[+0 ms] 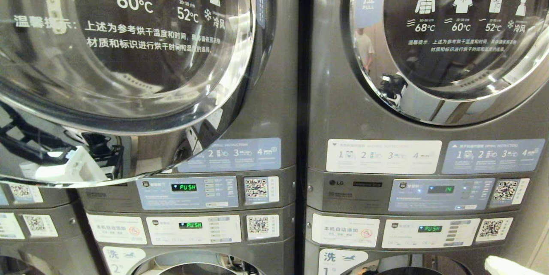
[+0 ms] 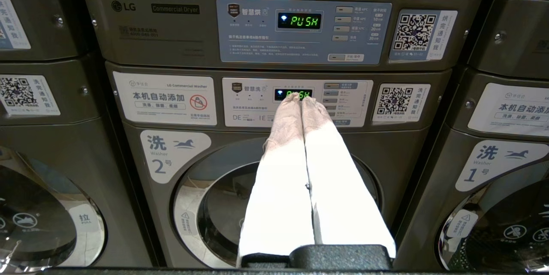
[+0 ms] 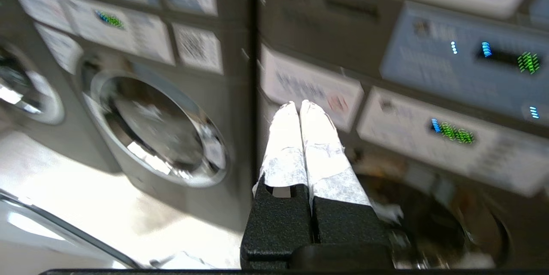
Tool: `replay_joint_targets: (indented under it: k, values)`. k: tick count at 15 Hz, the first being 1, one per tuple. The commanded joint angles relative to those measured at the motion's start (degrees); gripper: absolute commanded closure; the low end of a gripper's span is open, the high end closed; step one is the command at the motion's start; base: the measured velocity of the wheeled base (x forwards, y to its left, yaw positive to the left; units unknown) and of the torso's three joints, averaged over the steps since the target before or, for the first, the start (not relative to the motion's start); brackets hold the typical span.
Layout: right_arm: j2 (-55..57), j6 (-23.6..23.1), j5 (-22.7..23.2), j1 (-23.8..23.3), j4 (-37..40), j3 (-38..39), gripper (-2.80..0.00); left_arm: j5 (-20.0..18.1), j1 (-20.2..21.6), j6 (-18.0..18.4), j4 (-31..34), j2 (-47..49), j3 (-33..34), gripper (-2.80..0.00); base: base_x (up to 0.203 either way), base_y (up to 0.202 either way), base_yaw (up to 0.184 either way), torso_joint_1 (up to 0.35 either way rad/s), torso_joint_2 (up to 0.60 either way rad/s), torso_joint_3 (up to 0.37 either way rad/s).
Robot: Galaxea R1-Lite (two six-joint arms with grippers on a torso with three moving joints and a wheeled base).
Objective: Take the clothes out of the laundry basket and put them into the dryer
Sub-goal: Close the dryer
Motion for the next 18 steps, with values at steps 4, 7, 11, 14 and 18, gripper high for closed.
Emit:
replay_joint_targets:
  k: [4,7,11,14,18]
  values:
    - [-16.06,-1.01,-0.70,-3.27,12.61,5.84,0.00,0.02,0.04,-0.02,0.03,0.00,0.01,0.00,0.000,0.000,0.000,0.000,0.00,0.000]
    - [-20.46,-1.43,3.87,-20.13,17.48,5.19,0.00,0.02,0.03,-0.02,0.03,0.00,0.01,0.00,0.000,0.000,0.000,0.000,0.00,0.000]
    - [-36.94,-9.28,17.36,-35.87,18.32,5.60,0.00,0.02,-0.01,-0.02,0.03,0.00,0.01,0.00,0.000,0.000,0.000,0.000,0.00,0.000]
    - [-41.24,-18.72,19.05,-36.48,12.11,8.19,0.00,0.02,0.00,-0.02,0.03,0.00,0.01,0.00,0.000,0.000,0.000,0.000,0.00,0.000]
    - [-41.24,-13.39,14.00,-36.60,12.88,9.72,0.00,0.02,0.08,-0.02,0.03,0.00,0.01,0.00,0.000,0.000,0.000,0.000,0.00,0.000]
